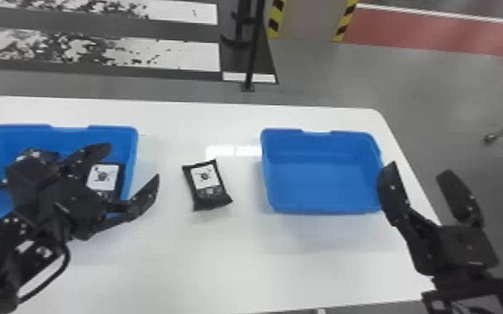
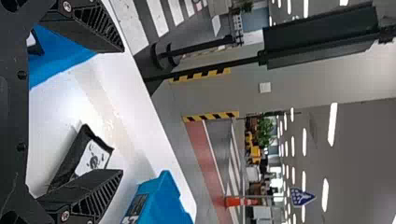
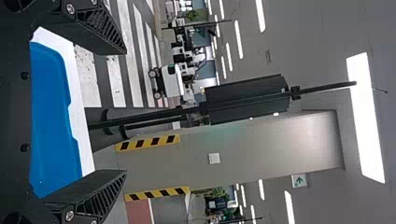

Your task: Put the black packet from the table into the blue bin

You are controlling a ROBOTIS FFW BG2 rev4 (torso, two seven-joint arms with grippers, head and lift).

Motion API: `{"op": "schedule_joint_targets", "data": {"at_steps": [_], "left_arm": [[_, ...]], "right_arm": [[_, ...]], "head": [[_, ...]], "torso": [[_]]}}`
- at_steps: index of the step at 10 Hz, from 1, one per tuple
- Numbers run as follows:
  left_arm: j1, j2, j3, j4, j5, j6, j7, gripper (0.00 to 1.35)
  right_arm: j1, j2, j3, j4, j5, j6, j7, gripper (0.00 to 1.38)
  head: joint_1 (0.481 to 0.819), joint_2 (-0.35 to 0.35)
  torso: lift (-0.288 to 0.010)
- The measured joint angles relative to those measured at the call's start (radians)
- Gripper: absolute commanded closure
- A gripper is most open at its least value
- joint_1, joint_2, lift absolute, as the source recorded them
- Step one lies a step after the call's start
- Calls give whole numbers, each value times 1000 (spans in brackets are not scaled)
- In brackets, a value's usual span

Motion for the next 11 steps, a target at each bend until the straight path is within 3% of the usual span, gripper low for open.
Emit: {"op": "schedule_joint_targets", "data": {"at_steps": [4, 7, 11], "left_arm": [[-120, 35, -206, 87, -46, 114, -25, 94], [-271, 50, -374, 253, -40, 134, -25, 98], [-467, 3, -401, 505, -60, 160, -13, 98]], "right_arm": [[-30, 0, 2, 23, 4, 0, 15, 102], [-38, 0, 1, 36, 4, 0, 24, 102], [-48, 0, 2, 54, 4, 0, 38, 102]], "head": [[695, -296], [695, -350], [695, -350]], "torso": [[-110], [-110], [-110]]}}
